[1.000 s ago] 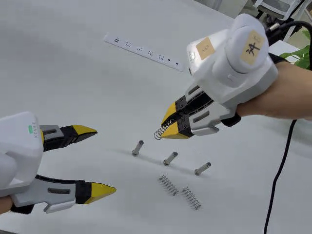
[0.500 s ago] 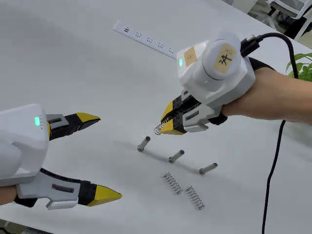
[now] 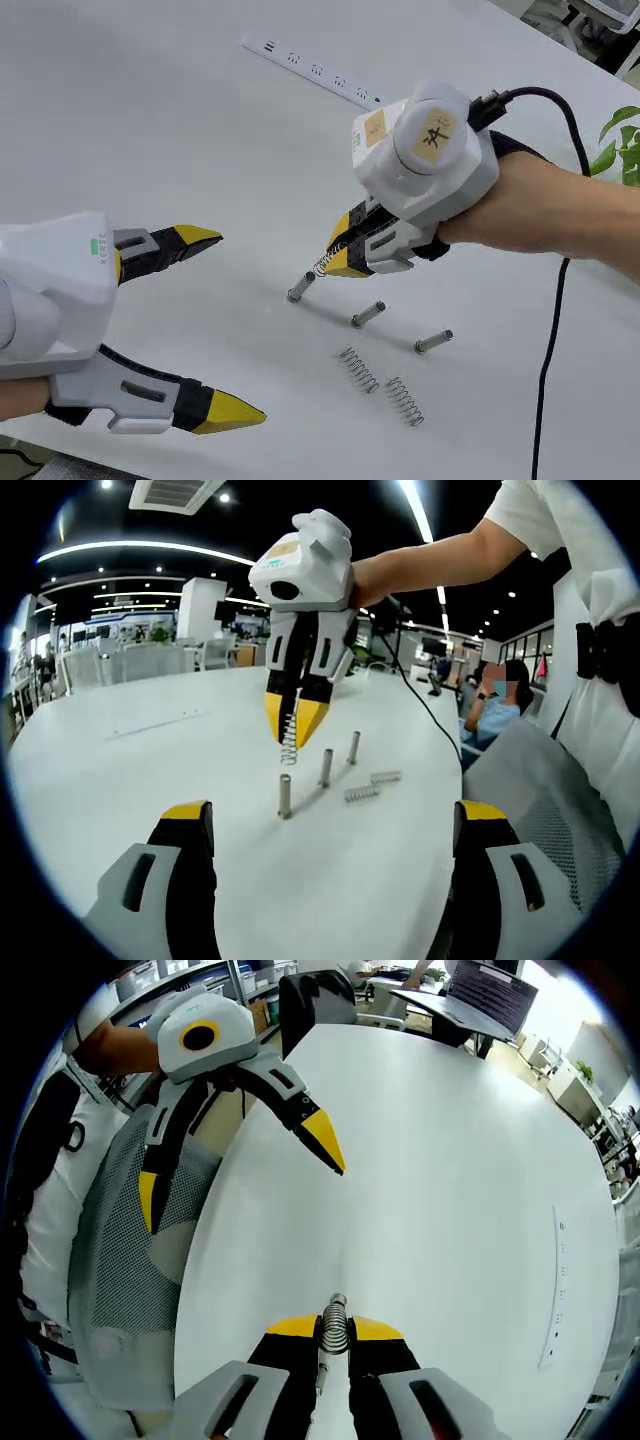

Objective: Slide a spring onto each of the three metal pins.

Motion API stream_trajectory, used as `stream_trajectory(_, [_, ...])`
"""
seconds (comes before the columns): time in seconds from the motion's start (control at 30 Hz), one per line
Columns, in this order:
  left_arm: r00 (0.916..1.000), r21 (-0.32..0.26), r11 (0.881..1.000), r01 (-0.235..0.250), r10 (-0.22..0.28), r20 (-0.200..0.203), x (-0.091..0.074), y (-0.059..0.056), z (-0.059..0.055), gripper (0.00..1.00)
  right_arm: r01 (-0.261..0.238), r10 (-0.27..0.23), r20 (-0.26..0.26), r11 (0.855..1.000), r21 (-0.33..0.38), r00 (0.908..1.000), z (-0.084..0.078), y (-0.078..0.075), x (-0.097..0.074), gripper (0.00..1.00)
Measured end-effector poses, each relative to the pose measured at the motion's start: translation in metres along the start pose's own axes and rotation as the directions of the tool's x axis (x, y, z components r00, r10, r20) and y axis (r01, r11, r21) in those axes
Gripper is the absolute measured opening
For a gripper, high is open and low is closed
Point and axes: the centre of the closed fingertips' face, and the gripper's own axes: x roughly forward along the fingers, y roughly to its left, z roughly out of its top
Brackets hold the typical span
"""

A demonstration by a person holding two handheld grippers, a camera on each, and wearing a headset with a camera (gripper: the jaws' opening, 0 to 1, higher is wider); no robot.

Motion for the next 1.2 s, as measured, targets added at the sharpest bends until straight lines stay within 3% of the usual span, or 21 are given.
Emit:
stream_trajectory(0.37, [0.9996, -0.005, 1.0, 0.021, -0.021, 0.016, 0.003, -0.005, 0.0, 0.99, -0.01, 0.009, -0.013, 1.0, -0.001, 0.9999, -0.002, -0.002, 0.007, 0.07])
stream_trajectory(1.2, [0.9992, -0.019, 0.999, 0.029, -0.029, 0.028, 0.006, -0.004, 0.0, 0.98, -0.026, 0.025, -0.028, 1.0, -0.007, 0.9993, -0.004, -0.003, 0.013, 0.07])
